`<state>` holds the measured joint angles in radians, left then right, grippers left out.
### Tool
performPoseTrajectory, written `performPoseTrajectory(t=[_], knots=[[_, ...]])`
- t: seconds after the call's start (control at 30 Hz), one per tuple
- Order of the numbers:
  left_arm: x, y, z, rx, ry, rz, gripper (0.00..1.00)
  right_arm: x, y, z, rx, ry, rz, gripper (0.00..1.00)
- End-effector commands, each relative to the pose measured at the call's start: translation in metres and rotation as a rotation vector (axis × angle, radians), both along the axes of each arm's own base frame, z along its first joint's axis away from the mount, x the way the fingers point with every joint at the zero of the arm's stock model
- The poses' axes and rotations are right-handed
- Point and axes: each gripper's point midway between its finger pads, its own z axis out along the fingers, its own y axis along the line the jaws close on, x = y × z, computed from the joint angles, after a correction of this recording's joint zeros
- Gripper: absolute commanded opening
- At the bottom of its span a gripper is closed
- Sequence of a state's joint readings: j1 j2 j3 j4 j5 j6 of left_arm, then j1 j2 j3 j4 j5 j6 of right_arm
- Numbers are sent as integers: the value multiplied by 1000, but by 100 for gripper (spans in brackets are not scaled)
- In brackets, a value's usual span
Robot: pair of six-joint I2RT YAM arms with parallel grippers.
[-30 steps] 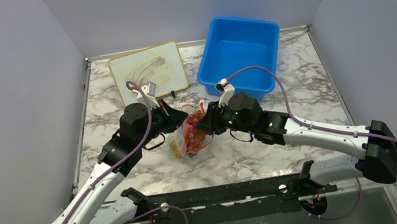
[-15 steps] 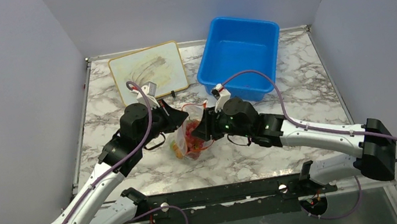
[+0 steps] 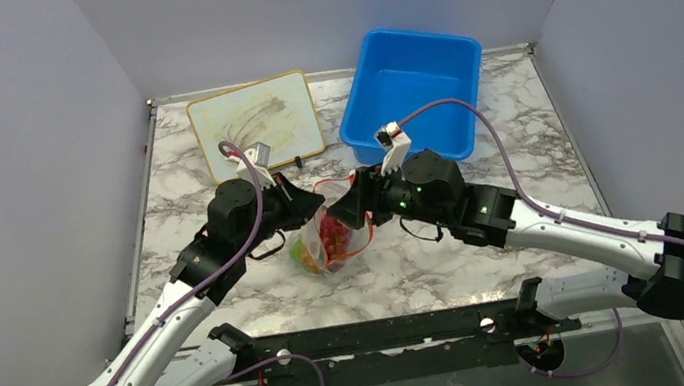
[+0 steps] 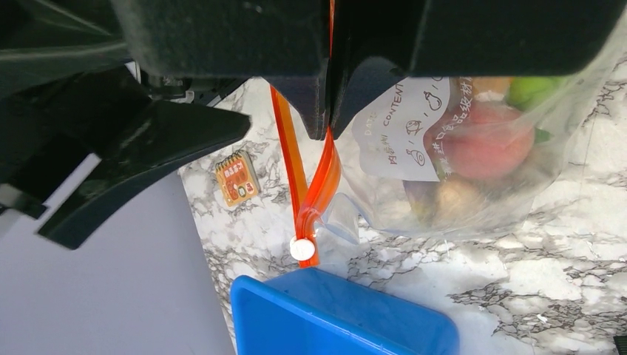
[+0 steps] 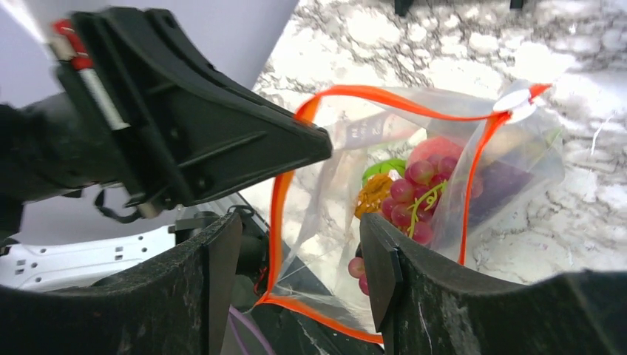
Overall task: Place the food in the zip-top bag and seal the zipper
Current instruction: Place the fake fruit in the zipper food storage bag.
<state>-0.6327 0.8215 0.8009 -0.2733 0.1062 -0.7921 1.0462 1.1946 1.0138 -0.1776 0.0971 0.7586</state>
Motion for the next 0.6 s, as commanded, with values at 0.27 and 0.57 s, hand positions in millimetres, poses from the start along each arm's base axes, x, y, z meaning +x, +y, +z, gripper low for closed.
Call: performPoseTrajectory(t=[0.27,0.57], knots=[[-11,-7,11,33,-106,-123,0,2,-51,54,-205,-404,52,57],[-18,-5,8,141,-158,-216,0,18,-86,64,-358,-487,-51,57]])
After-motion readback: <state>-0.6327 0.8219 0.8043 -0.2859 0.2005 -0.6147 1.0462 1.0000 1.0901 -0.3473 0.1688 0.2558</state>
